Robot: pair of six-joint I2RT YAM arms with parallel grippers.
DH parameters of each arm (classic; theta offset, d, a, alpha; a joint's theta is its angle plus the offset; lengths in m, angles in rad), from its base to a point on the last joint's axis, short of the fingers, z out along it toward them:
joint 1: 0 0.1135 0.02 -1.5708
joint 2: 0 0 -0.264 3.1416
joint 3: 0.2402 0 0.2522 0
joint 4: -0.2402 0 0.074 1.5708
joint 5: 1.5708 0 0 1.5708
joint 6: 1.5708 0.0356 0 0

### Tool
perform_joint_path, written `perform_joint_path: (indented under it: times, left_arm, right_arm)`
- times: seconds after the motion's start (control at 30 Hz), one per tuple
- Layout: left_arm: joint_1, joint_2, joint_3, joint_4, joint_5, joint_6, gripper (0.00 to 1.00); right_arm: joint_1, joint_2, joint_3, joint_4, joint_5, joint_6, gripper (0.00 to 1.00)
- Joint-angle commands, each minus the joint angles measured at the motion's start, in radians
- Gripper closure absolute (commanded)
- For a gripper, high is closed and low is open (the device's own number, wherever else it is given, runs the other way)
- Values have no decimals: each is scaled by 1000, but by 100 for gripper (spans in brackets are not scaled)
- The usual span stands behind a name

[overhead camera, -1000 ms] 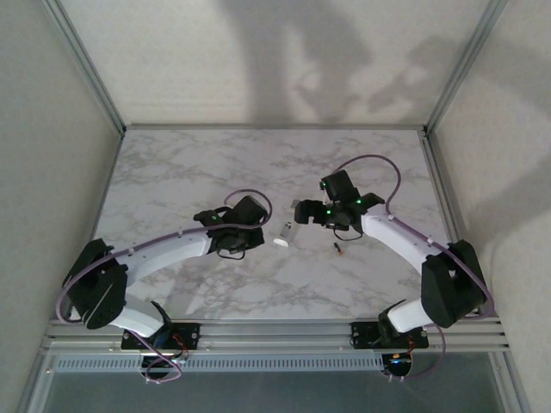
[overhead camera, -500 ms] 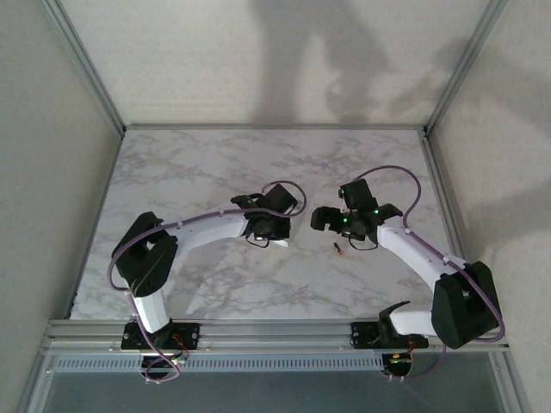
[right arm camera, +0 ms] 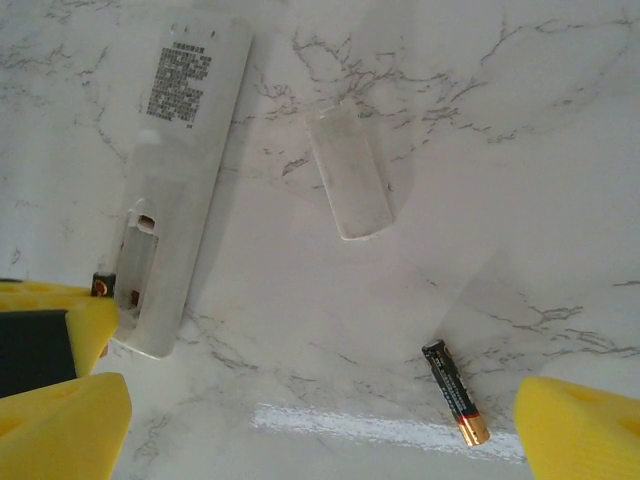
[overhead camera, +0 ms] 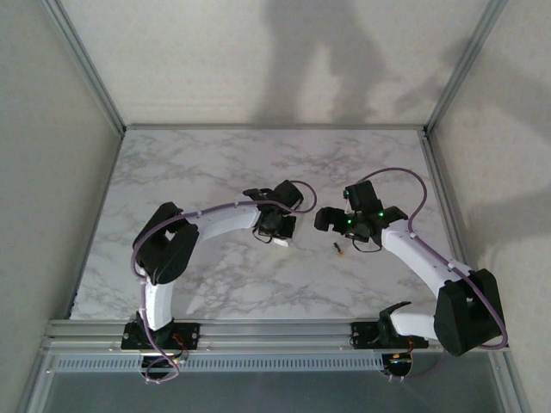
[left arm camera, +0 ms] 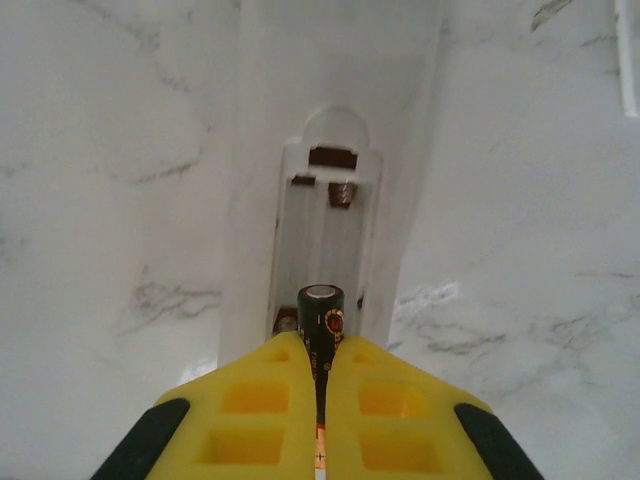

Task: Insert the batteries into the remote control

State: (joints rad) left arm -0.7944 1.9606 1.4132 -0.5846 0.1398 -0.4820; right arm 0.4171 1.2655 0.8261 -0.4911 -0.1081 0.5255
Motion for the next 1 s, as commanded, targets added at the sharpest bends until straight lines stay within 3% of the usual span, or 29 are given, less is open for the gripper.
perform_joint_path:
  times: [0.0,0.53,0.67,0.73,0.97]
  left_arm:
    - [9,26,43,-48,16,46,93]
    - [12,72,60,-47,43,41,90]
    - [12,72,59,-48,45,39,85]
    - [12,70,61,-48,48,36,77]
    - [14,66,64,-39,59,25,75]
  right_arm:
    - [-7,-17,-18,-16,-10,4,1]
    - [-11,-9,-30,-6,-14,4,1]
    - [-11,-8,-33,-5,-15,4,1]
    - [-12,-8,-32,-5,-14,6,1]
    - [-12,-7,-36,-1,-18,9,1]
